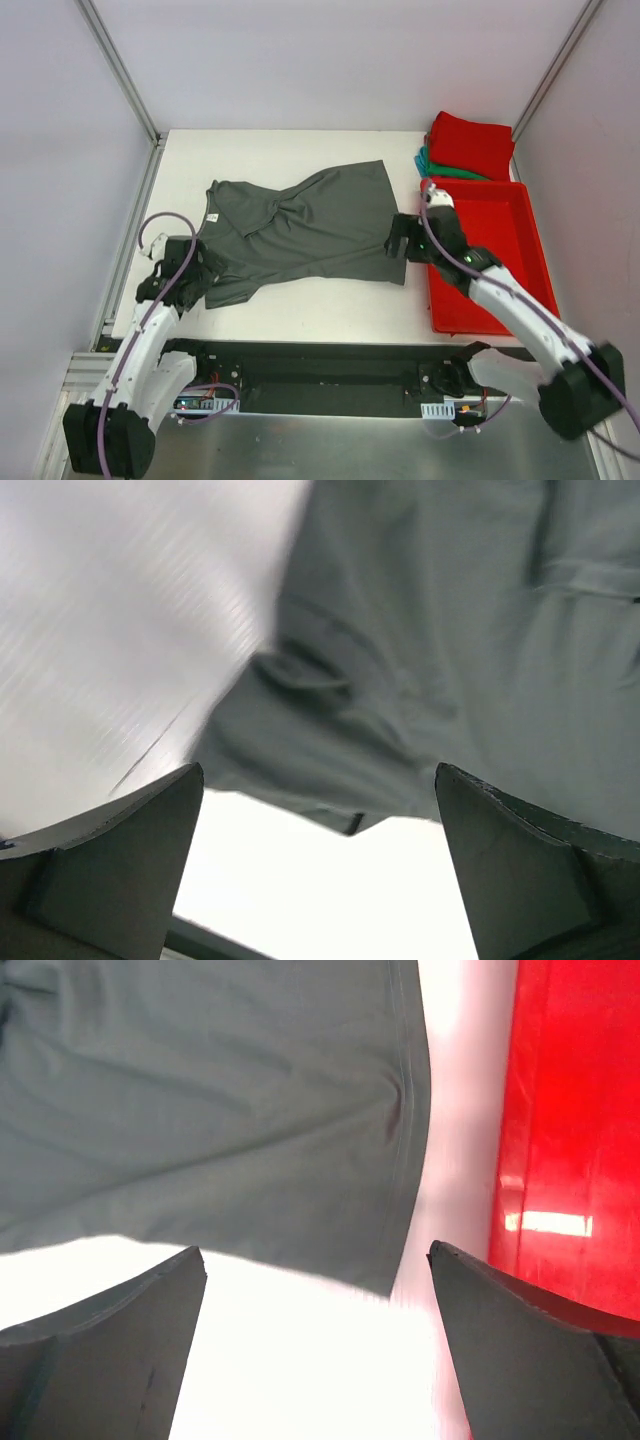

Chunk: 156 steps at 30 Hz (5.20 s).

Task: Fold and stack the t-shirts
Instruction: Flatten out the tshirt

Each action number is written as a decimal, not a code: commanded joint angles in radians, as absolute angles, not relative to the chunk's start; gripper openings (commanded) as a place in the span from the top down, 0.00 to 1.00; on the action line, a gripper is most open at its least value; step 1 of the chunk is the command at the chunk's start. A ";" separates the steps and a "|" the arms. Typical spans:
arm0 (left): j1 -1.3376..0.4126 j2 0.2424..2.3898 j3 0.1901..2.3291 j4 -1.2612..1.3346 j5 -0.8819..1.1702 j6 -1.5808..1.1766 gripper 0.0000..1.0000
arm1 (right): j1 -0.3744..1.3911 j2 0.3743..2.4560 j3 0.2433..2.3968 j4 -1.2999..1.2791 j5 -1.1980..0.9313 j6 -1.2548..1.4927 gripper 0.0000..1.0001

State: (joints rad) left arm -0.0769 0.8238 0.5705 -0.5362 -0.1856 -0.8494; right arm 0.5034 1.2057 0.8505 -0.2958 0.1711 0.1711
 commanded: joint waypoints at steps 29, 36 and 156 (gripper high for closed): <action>-0.046 0.830 0.353 -0.503 -0.189 -0.931 0.58 | 0.505 0.655 0.581 -0.400 -0.012 0.192 0.04; -0.044 0.946 0.405 -0.502 -0.206 -0.888 0.86 | 0.505 0.678 0.583 -0.399 -0.009 0.186 0.04; -0.043 1.501 1.612 -0.244 -0.090 -0.336 1.00 | 0.384 1.490 1.454 -0.431 0.011 -0.130 1.00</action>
